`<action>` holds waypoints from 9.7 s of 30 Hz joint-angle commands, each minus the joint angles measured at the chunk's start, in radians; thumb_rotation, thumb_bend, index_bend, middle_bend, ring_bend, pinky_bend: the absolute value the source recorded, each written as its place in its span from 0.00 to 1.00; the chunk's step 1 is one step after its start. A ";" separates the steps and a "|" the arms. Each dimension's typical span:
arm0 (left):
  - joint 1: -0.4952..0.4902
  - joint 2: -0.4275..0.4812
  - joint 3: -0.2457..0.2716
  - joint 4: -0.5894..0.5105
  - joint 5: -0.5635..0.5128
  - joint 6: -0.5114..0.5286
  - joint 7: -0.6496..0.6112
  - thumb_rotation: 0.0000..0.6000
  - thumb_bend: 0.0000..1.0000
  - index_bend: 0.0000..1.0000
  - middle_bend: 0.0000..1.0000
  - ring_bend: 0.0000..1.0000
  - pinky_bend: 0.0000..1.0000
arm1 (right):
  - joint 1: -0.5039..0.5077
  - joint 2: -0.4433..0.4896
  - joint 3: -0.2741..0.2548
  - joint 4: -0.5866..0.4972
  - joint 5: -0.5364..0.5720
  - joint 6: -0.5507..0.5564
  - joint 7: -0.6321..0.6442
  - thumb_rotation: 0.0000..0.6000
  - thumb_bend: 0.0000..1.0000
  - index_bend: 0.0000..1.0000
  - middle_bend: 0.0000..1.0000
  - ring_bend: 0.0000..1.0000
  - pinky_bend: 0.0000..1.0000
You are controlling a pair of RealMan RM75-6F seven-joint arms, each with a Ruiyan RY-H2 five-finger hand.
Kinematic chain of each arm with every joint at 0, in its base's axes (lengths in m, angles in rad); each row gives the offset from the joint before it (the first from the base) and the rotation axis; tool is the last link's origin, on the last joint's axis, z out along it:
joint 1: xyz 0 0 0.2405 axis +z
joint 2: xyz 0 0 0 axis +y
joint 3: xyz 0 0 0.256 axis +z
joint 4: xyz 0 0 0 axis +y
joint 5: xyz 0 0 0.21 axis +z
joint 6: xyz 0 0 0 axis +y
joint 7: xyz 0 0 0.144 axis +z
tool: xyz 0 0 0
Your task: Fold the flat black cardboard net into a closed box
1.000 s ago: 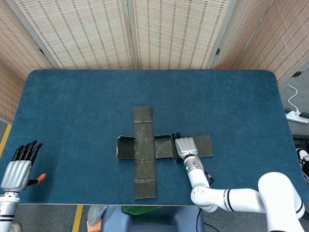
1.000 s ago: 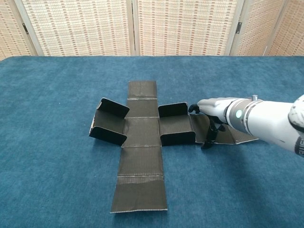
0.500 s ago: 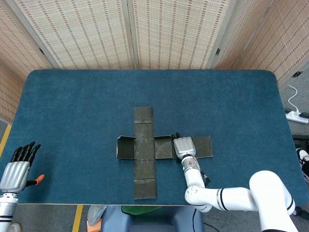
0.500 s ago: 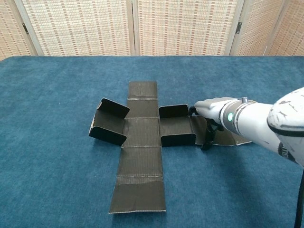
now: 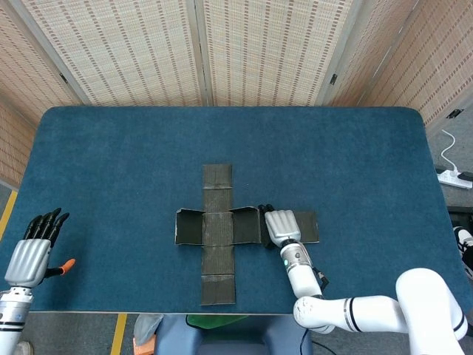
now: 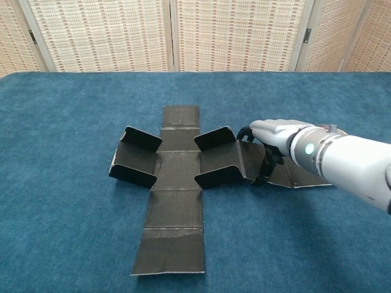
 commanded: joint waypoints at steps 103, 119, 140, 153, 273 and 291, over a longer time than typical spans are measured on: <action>-0.657 -0.338 0.084 0.185 0.121 -0.628 -1.061 1.00 0.20 0.25 0.26 0.65 0.89 | 0.165 0.112 -0.137 0.181 -0.909 -0.279 -0.039 1.00 0.39 0.29 0.28 0.81 1.00; -0.657 -0.328 0.110 0.188 0.108 -0.612 -1.078 1.00 0.20 0.37 0.37 0.66 0.88 | 0.132 0.197 -0.104 0.084 -0.806 -0.335 0.039 1.00 0.15 0.00 0.00 0.68 1.00; -0.645 -0.097 0.163 0.087 0.203 -0.450 -1.837 1.00 0.20 0.37 0.37 0.66 0.89 | -0.236 0.466 -0.111 -0.026 -1.143 0.199 0.864 1.00 0.15 0.00 0.00 0.68 1.00; -0.697 -0.043 0.217 0.089 0.290 -0.294 -2.383 1.00 0.20 0.36 0.37 0.66 0.89 | -0.307 0.315 -0.073 0.108 -1.190 0.313 1.119 1.00 0.15 0.00 0.06 0.71 1.00; -0.642 -0.307 0.081 0.172 0.028 -0.656 -1.021 1.00 0.20 0.34 0.33 0.62 0.87 | 0.034 -0.041 -0.155 0.495 -1.345 -0.087 0.605 1.00 0.00 0.23 0.37 0.82 1.00; -0.660 -0.278 0.109 0.133 0.077 -0.665 -1.026 1.00 0.20 0.13 0.23 0.61 0.86 | 0.020 -0.042 -0.177 0.512 -1.376 -0.050 0.569 1.00 0.00 0.31 0.39 0.82 1.00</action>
